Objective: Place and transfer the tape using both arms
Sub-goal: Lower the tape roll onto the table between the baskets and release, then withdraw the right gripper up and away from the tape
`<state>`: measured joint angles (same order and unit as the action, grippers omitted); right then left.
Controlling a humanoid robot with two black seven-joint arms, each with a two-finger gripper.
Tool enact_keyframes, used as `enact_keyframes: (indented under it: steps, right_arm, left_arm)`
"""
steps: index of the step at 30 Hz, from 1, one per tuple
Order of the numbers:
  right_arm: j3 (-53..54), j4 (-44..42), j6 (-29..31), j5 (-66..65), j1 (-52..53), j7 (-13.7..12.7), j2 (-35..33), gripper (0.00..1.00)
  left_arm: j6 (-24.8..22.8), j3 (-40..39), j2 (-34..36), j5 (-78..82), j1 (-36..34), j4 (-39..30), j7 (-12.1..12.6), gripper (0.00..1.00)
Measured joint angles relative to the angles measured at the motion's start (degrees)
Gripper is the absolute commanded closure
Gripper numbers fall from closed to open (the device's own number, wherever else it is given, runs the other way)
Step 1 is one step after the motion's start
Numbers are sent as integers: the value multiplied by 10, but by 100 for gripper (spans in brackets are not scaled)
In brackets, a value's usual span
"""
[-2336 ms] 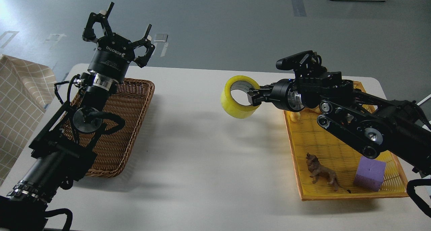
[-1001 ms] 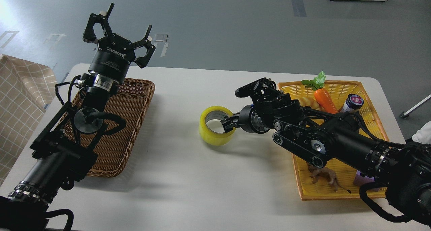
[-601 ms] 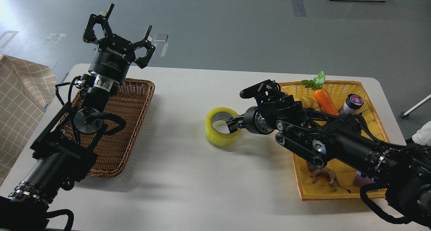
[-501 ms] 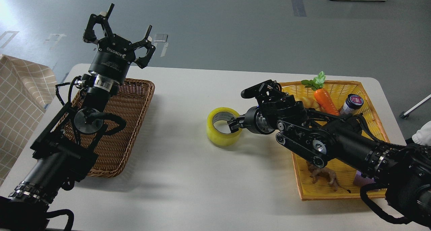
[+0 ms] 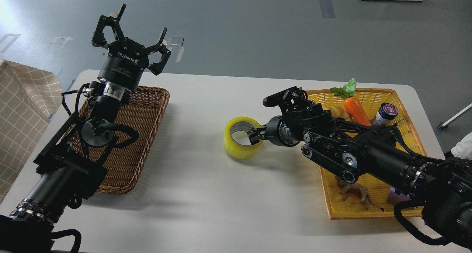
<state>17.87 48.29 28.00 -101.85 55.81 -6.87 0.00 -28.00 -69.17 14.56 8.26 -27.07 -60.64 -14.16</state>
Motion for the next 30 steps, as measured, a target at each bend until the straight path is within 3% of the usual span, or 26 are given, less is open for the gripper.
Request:
enact_keyframes:
  steps: [19, 21, 23, 25, 26, 27, 30]
  right_arm:
    - [-2, 4, 0, 3, -1, 0, 0, 79]
    - [-2, 3, 0, 3, -1, 0, 0, 67]
    - [-2, 3, 0, 3, -1, 0, 0, 62]
    - [0, 3, 0, 4, -1, 0, 0, 46]
    - [1, 3, 0, 5, -1, 0, 0, 27]
    - [2, 3, 0, 6, -2, 0, 0, 19]
    - [3, 4, 0, 7, -3, 0, 0, 13]
  left_arm:
    - [0, 0, 0, 0, 0, 0, 0, 2]
    - [0, 0, 0, 0, 0, 0, 0, 2]
    - [0, 0, 0, 0, 0, 0, 0, 2]
    - [0, 0, 1, 0, 0, 0, 0, 2]
    - [0, 0, 1, 0, 0, 0, 0, 2]
    - [0, 0, 1, 0, 0, 0, 0, 2]
    - [0, 0, 1, 0, -1, 0, 0, 2]
